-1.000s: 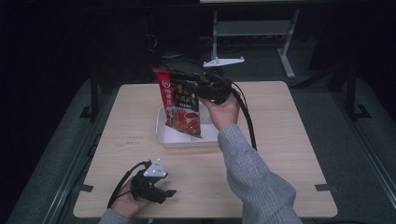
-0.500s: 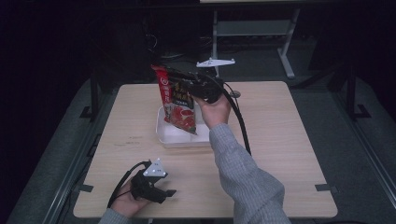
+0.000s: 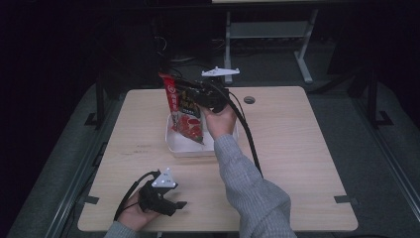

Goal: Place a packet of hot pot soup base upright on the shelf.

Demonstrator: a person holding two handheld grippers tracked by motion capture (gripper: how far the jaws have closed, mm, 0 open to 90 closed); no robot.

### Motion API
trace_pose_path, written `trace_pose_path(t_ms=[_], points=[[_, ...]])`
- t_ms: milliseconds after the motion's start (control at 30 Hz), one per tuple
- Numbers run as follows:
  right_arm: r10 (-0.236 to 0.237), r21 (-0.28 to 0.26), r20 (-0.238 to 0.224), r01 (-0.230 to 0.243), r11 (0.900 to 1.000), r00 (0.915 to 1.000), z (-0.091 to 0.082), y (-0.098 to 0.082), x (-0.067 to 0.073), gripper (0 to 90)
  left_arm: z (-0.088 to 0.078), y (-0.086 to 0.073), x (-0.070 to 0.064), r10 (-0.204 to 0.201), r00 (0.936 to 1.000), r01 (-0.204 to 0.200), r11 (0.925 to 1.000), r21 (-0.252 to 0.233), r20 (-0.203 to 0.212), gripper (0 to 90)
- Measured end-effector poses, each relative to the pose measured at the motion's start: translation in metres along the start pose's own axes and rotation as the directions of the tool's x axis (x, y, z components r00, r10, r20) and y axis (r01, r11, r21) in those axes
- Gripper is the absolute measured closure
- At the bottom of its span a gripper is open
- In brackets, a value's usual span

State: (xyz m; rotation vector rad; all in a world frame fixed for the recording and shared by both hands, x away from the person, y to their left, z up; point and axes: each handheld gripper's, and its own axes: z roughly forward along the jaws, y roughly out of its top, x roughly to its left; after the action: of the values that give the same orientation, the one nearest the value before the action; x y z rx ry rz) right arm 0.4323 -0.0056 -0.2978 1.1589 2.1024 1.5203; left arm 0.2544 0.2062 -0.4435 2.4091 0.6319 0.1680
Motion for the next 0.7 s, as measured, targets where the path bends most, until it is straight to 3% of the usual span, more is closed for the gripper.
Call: trace_pose_path(t_ms=[467,667,700], points=[[-0.024,0.004,0.021,0.024,1.0,0.9995,0.013,-0.016,0.008,71.7,0.0,0.0,0.0,0.0,1.0,0.0,1.0,0.002,0.002,29.2],[-0.017,0.029,0.017,0.017,0.999,0.9997,0.019,-0.027,0.008,70.5,0.0,0.0,0.0,0.0,1.0,0.0,1.0,-0.001,0.0,29.2],[-0.001,0.024,-0.002,0.001,1.0,1.0,0.019,-0.029,0.007,69.3,0.0,0.0,0.0,-0.001,1.0,0.001,1.0,0.0,0.0,29.2]])
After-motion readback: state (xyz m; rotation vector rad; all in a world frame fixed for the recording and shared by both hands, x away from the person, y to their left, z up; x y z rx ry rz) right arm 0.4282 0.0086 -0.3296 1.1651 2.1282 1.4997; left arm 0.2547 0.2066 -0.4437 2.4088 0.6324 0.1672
